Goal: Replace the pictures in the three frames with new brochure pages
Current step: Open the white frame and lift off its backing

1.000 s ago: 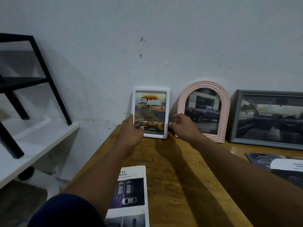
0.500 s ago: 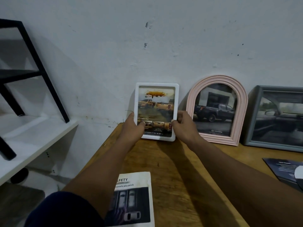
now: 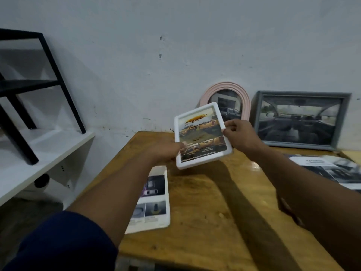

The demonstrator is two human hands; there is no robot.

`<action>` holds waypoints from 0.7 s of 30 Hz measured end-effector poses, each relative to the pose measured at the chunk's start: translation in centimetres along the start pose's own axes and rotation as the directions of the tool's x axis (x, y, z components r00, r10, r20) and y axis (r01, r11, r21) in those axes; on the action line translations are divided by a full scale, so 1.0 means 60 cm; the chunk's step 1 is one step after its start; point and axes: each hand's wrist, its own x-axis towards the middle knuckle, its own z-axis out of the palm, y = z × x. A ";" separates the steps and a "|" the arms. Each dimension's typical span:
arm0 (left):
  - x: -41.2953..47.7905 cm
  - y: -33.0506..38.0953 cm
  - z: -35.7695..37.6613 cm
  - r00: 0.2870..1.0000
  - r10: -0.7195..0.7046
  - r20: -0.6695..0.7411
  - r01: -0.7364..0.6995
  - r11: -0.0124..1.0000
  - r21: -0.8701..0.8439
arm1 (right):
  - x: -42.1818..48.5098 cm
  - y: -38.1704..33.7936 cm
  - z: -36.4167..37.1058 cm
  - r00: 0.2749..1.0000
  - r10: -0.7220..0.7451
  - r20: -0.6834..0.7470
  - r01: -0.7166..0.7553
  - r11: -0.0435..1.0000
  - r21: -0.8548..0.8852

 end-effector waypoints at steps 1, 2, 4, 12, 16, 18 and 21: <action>-0.006 0.002 0.014 0.998 -0.006 0.057 0.007 1.000 -0.002 | -0.013 0.004 -0.019 1.000 0.000 -0.002 0.000 1.000 -0.006; -0.010 0.005 0.029 0.995 -0.015 0.102 0.015 1.000 0.002 | -0.026 0.008 -0.037 1.000 0.004 -0.010 -0.004 1.000 -0.014; -0.017 0.009 0.062 0.987 -0.040 0.153 0.046 0.999 -0.030 | -0.047 0.013 -0.071 0.998 0.014 -0.054 -0.016 0.999 -0.042; -0.030 0.054 0.189 0.933 -0.046 0.356 0.103 0.984 -0.143 | -0.082 -0.007 -0.177 0.992 0.021 -0.122 -0.054 0.959 -0.277; -0.029 0.071 0.205 0.927 -0.050 0.373 0.101 0.988 -0.119 | -0.089 -0.026 -0.189 0.997 0.018 -0.080 -0.050 0.902 -0.428; -0.024 0.076 0.196 0.942 -0.053 0.332 0.087 0.992 -0.089 | -0.092 -0.041 -0.179 0.999 0.017 -0.041 -0.036 0.854 -0.519; -0.013 0.081 0.171 0.975 -0.005 0.224 0.036 0.990 -0.136 | -0.095 -0.061 -0.145 1.000 0.008 0.014 0.001 0.826 -0.563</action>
